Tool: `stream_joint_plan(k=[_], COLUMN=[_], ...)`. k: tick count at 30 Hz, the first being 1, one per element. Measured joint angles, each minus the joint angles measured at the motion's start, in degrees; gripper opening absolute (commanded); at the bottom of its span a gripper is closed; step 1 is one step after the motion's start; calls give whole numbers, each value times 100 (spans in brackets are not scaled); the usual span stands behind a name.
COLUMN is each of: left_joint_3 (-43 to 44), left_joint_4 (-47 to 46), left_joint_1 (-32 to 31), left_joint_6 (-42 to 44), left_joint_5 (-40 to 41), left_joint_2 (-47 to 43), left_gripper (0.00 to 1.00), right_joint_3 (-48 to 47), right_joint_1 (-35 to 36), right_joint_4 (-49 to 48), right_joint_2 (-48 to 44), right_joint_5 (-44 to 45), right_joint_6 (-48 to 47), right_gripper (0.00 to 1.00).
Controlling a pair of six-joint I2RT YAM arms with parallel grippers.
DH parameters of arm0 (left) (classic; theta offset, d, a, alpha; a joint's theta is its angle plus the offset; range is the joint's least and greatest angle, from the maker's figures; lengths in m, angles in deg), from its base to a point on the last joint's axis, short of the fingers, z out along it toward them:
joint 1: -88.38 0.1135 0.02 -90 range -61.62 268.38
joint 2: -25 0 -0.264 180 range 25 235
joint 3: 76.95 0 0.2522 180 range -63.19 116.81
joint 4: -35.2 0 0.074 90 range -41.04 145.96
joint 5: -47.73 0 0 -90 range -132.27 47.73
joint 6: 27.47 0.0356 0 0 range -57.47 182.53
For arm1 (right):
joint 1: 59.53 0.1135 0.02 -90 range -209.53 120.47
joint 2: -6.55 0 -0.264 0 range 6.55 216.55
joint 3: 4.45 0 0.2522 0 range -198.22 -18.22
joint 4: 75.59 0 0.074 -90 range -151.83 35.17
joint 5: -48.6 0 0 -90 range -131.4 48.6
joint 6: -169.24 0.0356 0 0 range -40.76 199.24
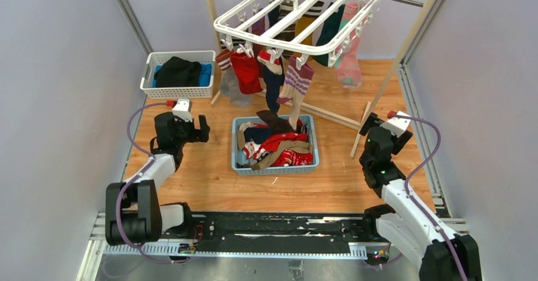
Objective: Clip the socks to the hanger
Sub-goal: Reset both arms
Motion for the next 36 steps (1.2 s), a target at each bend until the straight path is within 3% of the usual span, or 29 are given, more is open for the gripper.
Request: stream_joint_plan(k=[6, 11, 15, 17, 21, 25, 36], left_joint_3=[-619, -1298, -1676, -1744, -1823, -1974, -1847], left_joint_4=[-1847, -3453, -4214, -4435, -4813, -5265, -5178], left_joint_1=[17, 42, 42, 42, -96, -282, -341], left_joint_6=[-81, -205, -262, -284, -258, -175, -74], left_joint_5=[125, -33, -31, -15, 267, 435, 568], left_joint_2=[695, 841, 837, 835, 846, 1115, 1113], left_gripper=[100, 100, 100, 100, 100, 100, 100], right_joint_3=[299, 726, 837, 846, 1165, 1384, 1040], right_joint_1=[-647, -1080, -1198, -1204, -1204, -990, -925], right_joint_4=[-575, -1434, -2120, -2343, -3359, -4498, -4428], right_joint_2=[562, 1128, 1777, 1985, 2544, 3567, 3517], right_joint_5=[17, -391, -874, -1099, -1753, -2153, -2129], right_joint_6=[-70, -376, -625, -715, -1034, -1587, -1759], right_gripper=[83, 82, 80, 78, 85, 89, 90])
